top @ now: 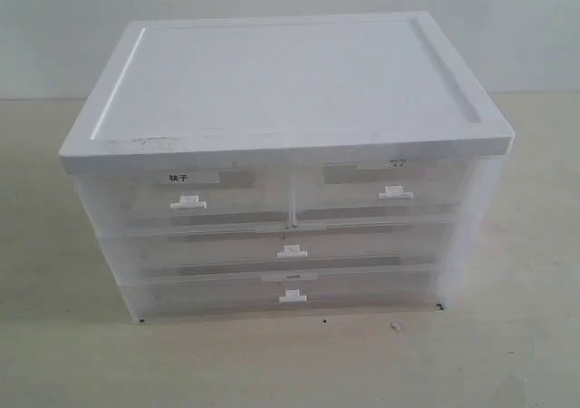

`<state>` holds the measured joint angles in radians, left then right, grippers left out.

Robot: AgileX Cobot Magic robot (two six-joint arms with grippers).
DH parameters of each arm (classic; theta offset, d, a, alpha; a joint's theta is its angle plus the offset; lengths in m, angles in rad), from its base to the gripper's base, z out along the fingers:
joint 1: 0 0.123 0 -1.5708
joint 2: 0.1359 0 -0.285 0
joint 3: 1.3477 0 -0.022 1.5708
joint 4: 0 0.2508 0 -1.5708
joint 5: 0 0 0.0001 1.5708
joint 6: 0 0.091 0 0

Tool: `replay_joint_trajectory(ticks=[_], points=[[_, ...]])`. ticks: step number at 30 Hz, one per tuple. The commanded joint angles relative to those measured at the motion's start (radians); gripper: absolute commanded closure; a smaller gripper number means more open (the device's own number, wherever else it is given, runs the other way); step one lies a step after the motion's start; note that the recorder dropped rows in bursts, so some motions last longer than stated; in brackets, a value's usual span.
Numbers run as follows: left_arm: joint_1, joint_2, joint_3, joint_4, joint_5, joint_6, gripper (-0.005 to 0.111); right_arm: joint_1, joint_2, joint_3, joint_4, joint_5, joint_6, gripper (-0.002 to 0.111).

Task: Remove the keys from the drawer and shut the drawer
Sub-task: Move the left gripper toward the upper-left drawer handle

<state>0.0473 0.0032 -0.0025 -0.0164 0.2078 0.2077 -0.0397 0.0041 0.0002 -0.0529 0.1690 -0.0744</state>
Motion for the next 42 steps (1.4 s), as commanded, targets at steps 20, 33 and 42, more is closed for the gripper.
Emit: replay_joint_trajectory(ticks=[20, 33, 42], points=[[-0.006, 0.231, -0.1, 1.0, -1.229, -1.29, 0.102, 0.002, -0.002, -0.022, -0.819, -0.72, 1.241, 0.108], [-0.084, 0.919, -0.194, 1.228, -1.416, -0.953, 0.102, 0.002, 0.454, -0.063, -1.123, -0.956, 1.245, 0.108], [-0.436, 1.268, -0.194, 0.855, -1.239, -0.254, 0.102, 0.002, 0.891, -0.098, -0.998, -1.1, 0.89, 0.108]])
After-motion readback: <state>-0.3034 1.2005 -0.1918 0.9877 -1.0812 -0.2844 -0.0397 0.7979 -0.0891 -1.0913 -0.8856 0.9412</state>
